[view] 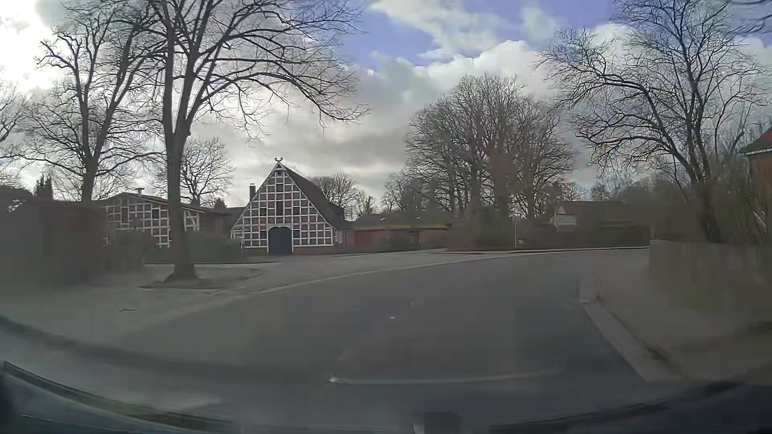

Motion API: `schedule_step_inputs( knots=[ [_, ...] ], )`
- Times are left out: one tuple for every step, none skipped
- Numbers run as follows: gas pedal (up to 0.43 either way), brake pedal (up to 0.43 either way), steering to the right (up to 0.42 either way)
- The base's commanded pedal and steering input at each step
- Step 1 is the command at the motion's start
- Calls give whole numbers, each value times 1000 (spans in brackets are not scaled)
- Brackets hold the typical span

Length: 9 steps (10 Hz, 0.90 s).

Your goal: Follow the waypoints while adhering to traffic rules and regulations

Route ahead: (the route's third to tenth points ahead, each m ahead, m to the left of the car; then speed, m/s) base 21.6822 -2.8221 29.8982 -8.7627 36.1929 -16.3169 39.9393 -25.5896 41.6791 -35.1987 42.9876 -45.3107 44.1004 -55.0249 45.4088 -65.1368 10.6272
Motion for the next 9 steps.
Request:
schedule_step_inputs(
  knots=[
    [87, 0, 101],
    [87, 0, 109],
    [87, 0, 115],
    [87, 0, 119],
    [87, 0, 128],
    [87, 0, 137],
    [87, 0, 140],
    [87, 0, 139],
    [98, 0, 138]
  ],
)
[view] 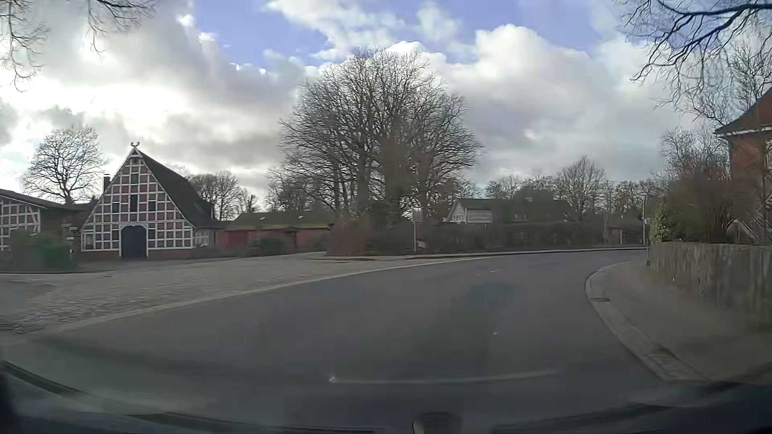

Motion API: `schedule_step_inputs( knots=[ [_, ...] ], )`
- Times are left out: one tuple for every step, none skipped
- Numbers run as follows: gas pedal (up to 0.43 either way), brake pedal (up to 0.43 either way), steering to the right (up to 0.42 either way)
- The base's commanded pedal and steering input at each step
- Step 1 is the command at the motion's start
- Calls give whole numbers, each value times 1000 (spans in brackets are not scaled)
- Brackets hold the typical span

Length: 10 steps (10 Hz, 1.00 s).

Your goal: Follow the waypoints while adhering to traffic rules and regulations

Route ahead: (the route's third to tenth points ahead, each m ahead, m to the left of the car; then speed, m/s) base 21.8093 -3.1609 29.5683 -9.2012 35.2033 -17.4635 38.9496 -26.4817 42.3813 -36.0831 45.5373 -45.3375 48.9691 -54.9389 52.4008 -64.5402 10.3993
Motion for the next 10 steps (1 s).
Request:
schedule_step_inputs(
  knots=[
    [98, 0, 138],
    [110, 0, 139],
    [130, 0, 139],
    [169, 0, 135],
    [169, 0, 130],
    [169, 0, 128],
    [150, 0, 128],
    [130, 0, 128],
    [130, 0, 129],
    [118, 0, 130]
  ],
)
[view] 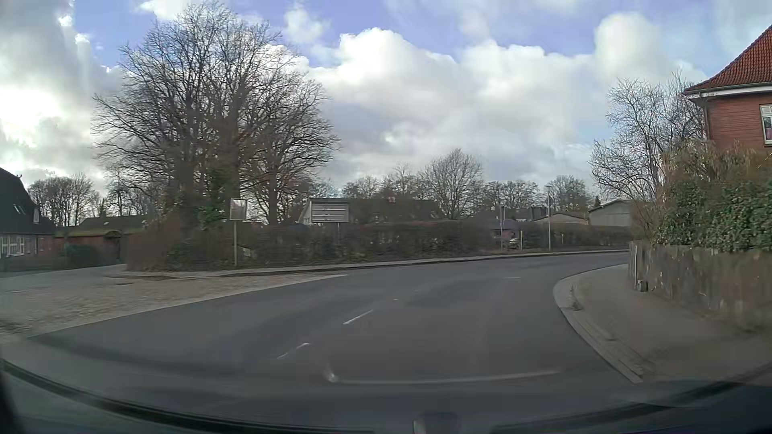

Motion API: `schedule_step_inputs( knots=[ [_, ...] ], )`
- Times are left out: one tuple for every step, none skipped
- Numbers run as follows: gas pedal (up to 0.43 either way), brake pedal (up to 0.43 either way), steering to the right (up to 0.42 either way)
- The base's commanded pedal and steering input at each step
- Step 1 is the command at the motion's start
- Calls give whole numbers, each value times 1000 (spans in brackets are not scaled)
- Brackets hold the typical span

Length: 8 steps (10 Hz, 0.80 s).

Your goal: Follow the waypoints while adhering to traffic rules and regulations

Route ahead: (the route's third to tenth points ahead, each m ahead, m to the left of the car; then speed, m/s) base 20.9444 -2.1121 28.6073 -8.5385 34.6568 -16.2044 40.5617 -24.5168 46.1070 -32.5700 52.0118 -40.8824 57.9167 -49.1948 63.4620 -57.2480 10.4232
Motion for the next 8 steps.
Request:
schedule_step_inputs(
  knots=[
    [110, 0, 129],
    [110, 0, 128],
    [110, 0, 127],
    [110, 0, 123],
    [110, 0, 120],
    [110, 0, 120],
    [110, 0, 124],
    [110, 0, 126]
  ],
)
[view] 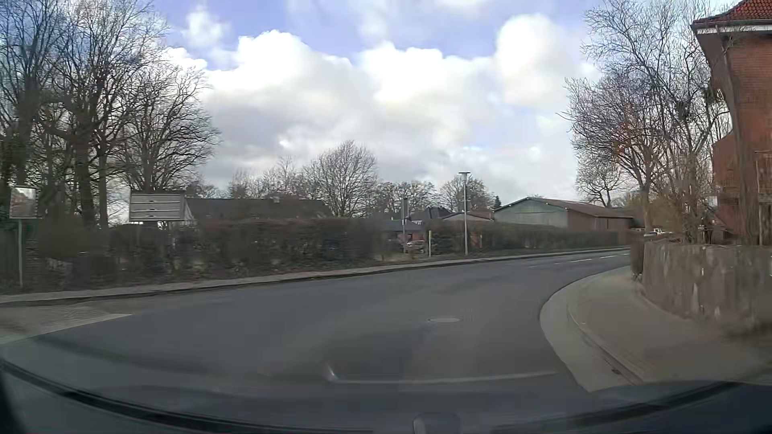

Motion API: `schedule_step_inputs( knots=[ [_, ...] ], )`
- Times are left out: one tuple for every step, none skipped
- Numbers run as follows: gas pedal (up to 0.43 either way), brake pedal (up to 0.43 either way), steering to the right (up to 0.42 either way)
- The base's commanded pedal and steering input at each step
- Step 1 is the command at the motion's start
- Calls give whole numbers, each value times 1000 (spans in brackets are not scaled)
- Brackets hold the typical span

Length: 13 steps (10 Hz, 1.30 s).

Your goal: Follow the waypoints while adhering to traffic rules and regulations

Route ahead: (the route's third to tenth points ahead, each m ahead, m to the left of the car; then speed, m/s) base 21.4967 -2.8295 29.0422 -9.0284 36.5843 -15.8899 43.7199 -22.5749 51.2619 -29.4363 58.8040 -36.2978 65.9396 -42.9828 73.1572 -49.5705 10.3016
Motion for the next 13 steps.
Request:
schedule_step_inputs(
  knots=[
    [110, 0, 127],
    [118, 0, 130],
    [118, 0, 133],
    [118, 0, 138],
    [118, 0, 144],
    [118, 0, 147],
    [118, 0, 157],
    [118, 0, 169],
    [118, 0, 172],
    [130, 0, 167],
    [169, 0, 162],
    [169, 0, 163],
    [169, 0, 162]
  ],
)
